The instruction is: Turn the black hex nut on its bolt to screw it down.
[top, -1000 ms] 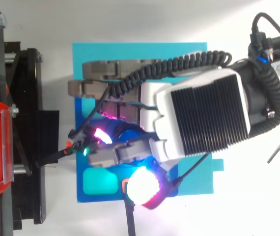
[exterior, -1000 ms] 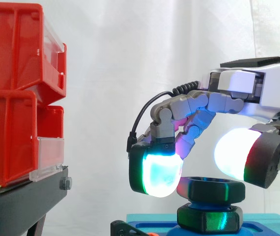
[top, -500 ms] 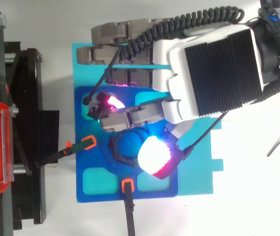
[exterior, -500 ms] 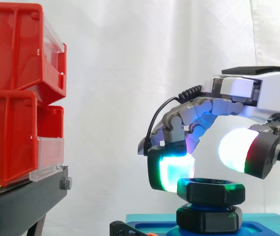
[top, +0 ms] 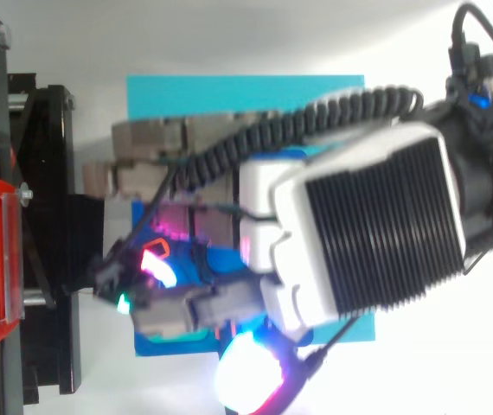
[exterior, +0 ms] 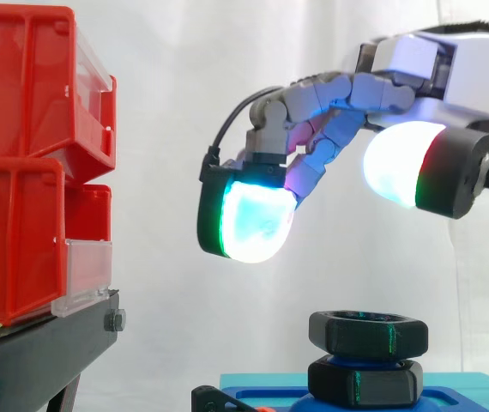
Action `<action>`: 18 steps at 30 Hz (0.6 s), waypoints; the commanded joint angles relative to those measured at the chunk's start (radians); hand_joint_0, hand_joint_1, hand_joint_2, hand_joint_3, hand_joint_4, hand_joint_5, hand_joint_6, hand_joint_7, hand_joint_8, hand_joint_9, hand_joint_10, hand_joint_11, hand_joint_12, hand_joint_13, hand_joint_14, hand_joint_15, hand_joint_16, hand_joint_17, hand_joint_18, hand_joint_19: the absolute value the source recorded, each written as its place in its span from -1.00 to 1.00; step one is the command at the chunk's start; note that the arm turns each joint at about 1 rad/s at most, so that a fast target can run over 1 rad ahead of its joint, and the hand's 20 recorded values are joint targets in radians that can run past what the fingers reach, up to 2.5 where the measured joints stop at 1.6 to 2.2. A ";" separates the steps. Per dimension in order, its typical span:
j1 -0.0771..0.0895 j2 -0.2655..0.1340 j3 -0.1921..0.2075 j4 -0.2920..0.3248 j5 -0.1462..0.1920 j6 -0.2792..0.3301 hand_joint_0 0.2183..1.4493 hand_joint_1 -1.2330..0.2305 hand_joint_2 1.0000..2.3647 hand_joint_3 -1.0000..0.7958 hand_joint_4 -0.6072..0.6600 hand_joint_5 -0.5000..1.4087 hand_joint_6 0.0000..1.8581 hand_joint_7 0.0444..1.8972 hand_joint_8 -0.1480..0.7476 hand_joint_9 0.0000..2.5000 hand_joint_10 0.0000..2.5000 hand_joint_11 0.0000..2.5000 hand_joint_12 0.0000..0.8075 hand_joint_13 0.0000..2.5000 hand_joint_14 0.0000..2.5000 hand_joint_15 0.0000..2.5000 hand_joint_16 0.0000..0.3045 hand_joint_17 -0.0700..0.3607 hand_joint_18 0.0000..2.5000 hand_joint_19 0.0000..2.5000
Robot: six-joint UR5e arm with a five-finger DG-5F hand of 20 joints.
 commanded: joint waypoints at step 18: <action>0.088 0.000 0.000 -0.143 0.070 -0.018 -0.52 0.46 -1.00 -0.44 0.12 -0.44 -0.46 -0.10 -0.14 -0.11 -1.00 -0.89 -0.28 -0.45 -1.00 -0.90 -0.71 -0.22 -0.52 -0.63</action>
